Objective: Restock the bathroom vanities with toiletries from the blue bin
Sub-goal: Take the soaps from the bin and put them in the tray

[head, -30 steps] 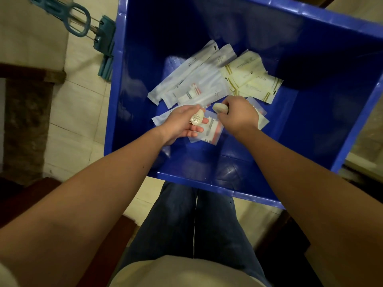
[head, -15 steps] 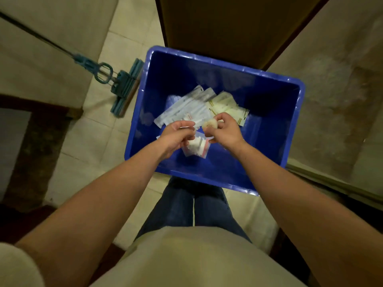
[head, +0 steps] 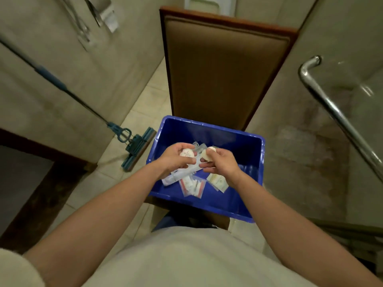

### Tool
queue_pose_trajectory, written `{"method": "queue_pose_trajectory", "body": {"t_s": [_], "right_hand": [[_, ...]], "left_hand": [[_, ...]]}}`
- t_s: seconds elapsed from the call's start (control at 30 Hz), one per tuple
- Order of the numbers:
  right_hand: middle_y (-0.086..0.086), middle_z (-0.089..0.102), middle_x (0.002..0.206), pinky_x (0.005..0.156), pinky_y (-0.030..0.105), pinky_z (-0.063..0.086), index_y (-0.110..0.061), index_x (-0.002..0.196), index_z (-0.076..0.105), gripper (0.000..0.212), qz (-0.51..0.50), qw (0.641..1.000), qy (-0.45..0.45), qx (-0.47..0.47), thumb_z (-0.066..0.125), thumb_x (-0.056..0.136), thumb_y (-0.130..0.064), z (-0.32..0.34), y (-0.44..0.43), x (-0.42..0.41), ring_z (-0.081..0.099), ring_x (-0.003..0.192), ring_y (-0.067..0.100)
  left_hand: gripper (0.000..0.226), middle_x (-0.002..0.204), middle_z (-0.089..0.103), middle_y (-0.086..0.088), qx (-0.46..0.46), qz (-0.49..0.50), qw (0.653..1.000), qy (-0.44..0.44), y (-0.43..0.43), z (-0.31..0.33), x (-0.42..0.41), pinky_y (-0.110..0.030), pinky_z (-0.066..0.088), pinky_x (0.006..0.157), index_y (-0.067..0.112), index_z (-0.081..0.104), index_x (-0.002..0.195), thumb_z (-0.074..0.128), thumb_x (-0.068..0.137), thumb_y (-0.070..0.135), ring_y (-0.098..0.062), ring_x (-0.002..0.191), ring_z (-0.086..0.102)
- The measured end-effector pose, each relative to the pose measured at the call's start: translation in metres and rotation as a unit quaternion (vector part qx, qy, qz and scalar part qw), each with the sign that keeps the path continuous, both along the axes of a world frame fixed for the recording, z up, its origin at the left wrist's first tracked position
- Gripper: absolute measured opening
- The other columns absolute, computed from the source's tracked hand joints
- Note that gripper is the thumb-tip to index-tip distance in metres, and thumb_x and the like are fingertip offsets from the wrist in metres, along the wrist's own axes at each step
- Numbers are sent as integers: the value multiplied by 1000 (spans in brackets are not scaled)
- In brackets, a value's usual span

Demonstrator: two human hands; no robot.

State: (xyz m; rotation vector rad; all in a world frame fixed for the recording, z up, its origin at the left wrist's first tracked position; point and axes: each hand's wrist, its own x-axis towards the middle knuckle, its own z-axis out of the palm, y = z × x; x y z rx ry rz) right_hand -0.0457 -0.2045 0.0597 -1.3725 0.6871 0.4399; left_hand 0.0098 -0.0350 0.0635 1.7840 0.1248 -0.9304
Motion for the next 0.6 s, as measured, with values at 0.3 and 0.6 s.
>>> {"method": "queue_pose_trajectory", "body": {"t_s": [0.3,0.6], "right_hand": [[5,76,94,51,21,47,-16,108,67,18,-125,992,-27,24,61,93,-22,57,8,-3,63,61,10],[15,59,96,64,31,45,-2,122,58,39,-298,932,-41,200,32,100,-22,102,43,-29,57,71,21]], "left_hand": [[41,102,73,7,-20,-55,996,-60,4,48,24,-19,47,56,33,63,110,78,77,14,-5,81,67],[52,107,66,-4,-39,-181,981,-61,7,77,37,-17,47,52,19,48,121,73,80,1,-8,71,58]]}}
